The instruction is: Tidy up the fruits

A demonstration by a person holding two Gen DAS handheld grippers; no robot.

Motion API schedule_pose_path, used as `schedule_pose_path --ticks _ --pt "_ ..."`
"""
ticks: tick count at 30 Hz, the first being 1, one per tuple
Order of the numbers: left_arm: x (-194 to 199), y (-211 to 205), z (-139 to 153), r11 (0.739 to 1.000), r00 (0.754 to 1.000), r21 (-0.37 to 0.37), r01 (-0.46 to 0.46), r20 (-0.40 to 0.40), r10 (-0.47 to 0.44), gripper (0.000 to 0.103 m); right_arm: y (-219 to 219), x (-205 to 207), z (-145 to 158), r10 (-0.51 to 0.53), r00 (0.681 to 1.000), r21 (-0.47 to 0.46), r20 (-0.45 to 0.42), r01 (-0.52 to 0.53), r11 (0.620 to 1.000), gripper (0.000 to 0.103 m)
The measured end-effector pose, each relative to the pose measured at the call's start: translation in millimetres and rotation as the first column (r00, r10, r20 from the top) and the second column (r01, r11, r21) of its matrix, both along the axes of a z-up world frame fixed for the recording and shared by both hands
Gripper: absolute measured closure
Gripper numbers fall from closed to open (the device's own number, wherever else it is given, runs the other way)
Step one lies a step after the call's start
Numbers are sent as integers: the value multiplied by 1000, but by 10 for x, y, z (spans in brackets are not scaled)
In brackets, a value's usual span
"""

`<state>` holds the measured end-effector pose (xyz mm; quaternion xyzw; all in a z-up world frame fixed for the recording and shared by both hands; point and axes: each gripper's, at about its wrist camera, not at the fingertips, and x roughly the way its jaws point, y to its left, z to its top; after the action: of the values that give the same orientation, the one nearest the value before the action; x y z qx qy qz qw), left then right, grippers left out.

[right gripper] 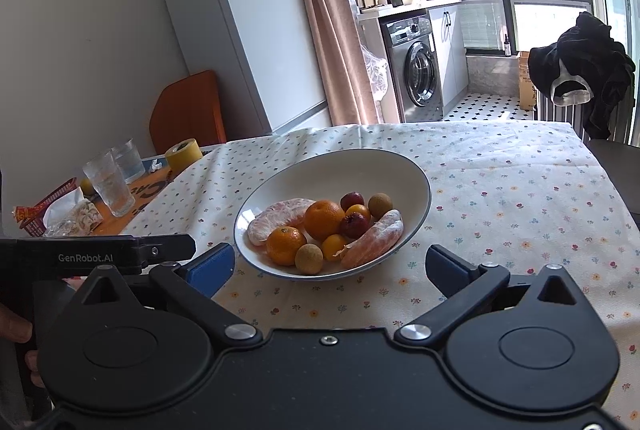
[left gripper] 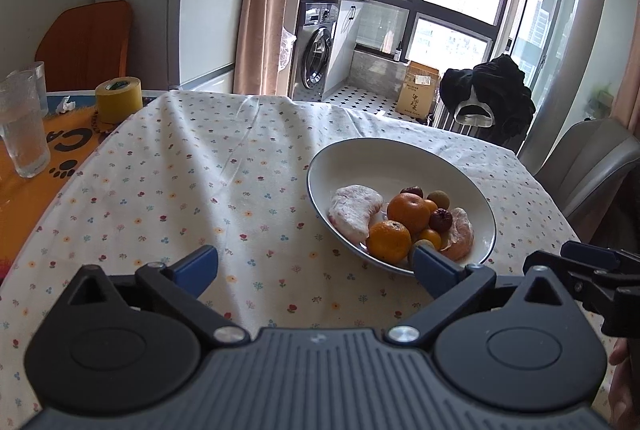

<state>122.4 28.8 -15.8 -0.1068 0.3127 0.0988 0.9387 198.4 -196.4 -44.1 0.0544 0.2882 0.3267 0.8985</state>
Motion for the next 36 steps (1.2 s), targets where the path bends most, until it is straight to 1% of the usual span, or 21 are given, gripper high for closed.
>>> schedule_pose_path --ticks 19,23,28,31,35,36 --pt "-499 -66 124 1000 1000 7 11 -2 -11 0 -56 -370 201 14 1000 -10 8 -14 1000 0" --pt "-597 -59 143 1000 1000 12 8 1 -9 0 -69 -418 218 25 1000 2 -10 -25 1000 0" --pt "-723 -86 185 999 1000 26 23 14 -23 0 -73 -562 280 45 999 -10 9 -45 999 0" --pt "-820 -101 224 999 1000 26 25 17 -26 0 -122 -642 328 49 999 6 8 -49 999 0" --pt "-999 -157 316 997 1000 74 18 13 -19 0 -209 -759 389 56 998 17 7 -56 998 0" --pt "-1037 -156 331 997 1000 73 18 13 -19 0 -223 -786 403 56 998 14 9 -56 998 0"
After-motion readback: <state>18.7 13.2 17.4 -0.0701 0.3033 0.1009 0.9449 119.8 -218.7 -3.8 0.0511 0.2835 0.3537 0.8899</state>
